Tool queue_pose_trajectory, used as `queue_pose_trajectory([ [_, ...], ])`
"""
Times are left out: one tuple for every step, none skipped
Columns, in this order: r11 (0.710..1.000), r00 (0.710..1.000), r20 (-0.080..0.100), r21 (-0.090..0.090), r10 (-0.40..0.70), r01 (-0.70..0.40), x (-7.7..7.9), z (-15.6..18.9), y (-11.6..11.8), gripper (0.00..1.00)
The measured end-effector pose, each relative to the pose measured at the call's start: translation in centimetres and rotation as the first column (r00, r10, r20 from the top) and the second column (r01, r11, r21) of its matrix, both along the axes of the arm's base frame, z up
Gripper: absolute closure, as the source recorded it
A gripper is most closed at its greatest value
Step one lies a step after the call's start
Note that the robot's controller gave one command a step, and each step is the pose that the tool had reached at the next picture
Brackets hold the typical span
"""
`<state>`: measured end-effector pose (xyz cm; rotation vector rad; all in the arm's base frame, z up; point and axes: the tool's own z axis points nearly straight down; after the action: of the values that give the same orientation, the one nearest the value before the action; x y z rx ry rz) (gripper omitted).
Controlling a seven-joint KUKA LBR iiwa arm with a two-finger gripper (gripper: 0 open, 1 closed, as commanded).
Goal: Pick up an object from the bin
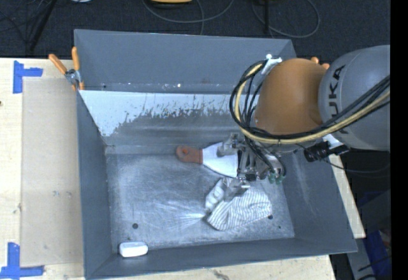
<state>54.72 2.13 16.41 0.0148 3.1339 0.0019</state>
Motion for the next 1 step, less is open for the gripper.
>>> queue_pose_trajectory([
  [0.993,0.993,-0.005,-0.001,0.115,-0.115,1.22,-5.99,-0.49,0.00],
])
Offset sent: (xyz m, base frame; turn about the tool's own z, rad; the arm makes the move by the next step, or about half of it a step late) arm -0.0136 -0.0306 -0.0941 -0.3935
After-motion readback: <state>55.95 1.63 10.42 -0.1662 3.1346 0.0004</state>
